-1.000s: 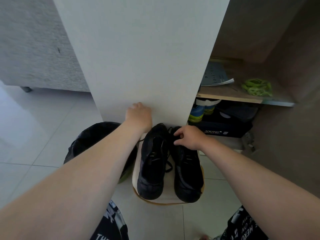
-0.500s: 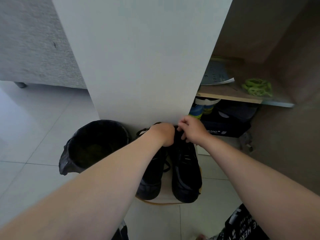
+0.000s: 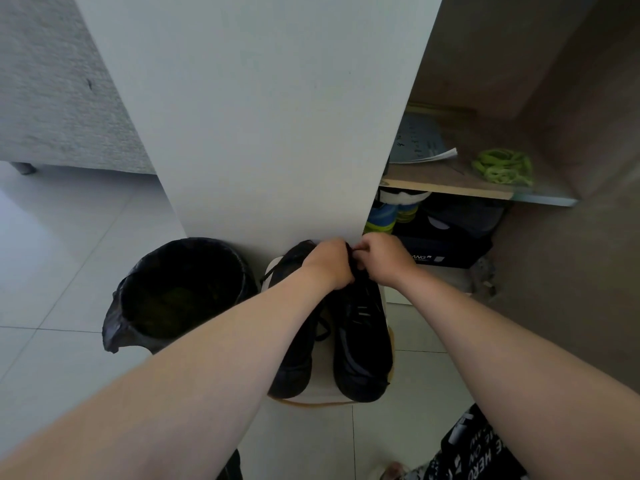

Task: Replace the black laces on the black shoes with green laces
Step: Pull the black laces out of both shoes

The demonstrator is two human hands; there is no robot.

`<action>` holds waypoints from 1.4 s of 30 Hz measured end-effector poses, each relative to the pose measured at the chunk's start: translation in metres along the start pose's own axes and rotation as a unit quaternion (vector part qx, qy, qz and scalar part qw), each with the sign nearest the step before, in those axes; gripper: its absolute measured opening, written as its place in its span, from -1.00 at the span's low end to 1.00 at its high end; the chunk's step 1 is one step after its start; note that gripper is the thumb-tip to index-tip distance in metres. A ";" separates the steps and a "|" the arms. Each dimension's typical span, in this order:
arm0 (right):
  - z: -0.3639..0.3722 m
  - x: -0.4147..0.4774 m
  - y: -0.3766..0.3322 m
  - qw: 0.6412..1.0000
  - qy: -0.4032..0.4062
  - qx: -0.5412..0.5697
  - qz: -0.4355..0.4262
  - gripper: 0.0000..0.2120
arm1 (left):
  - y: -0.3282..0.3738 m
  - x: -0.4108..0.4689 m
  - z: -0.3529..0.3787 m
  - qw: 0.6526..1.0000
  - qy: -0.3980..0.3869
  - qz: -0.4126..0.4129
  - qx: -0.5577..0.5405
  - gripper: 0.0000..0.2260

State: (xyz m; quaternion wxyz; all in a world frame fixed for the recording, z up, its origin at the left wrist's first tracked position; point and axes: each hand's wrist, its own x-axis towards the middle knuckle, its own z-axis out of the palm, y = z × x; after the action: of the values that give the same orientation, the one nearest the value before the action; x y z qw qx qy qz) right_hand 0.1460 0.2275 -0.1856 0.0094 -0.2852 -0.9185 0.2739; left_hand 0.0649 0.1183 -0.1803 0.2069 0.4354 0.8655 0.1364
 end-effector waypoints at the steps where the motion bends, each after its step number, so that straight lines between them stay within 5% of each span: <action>1: 0.000 0.000 -0.002 0.999 0.021 0.035 -0.006 -0.89 | -0.001 0.001 -0.001 1.000 0.005 -0.015 -0.016 -0.79; 10: -0.001 0.001 -0.001 0.996 0.065 0.052 -0.020 -0.79 | -0.018 0.006 -0.009 0.974 -0.094 -0.088 -0.186 -0.84; 16: 0.006 -0.001 -0.004 0.997 -0.072 0.035 0.003 -0.85 | -0.023 0.004 -0.024 0.980 -0.081 -0.078 -0.163 -0.88; 22: 0.011 0.001 -0.009 0.999 -0.045 0.011 0.013 -0.79 | -0.023 -0.002 -0.030 0.986 0.019 -0.103 -0.131 -0.85; 27: -0.001 -0.005 -0.019 0.986 -0.008 0.123 0.111 -0.74 | -0.032 -0.003 -0.039 0.944 0.017 -0.159 -0.289 -0.89; 31: -0.001 -0.004 -0.028 0.945 -0.035 0.281 0.161 -0.78 | -0.036 -0.006 -0.039 0.947 0.011 -0.132 -0.293 -0.84; 35: -0.005 -0.006 -0.037 0.924 -0.029 0.369 0.095 -0.81 | -0.028 -0.013 -0.032 0.949 -0.101 -0.111 -0.279 -0.85; 38: -0.005 -0.007 -0.034 0.923 -0.045 0.377 0.068 -0.68 | -0.019 -0.012 -0.028 0.940 -0.103 -0.089 -0.311 -0.88; 42: -0.006 -0.010 -0.031 0.933 0.005 0.351 0.082 -0.78 | -0.008 -0.014 -0.028 0.937 -0.099 -0.103 -0.319 -0.87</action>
State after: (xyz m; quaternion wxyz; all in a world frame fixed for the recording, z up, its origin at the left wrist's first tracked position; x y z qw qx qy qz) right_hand 0.1397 0.2040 -0.1638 0.0908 -0.3389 -0.7372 0.5775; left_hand 0.0539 0.1007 -0.1554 0.4326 0.2657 0.7917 0.3399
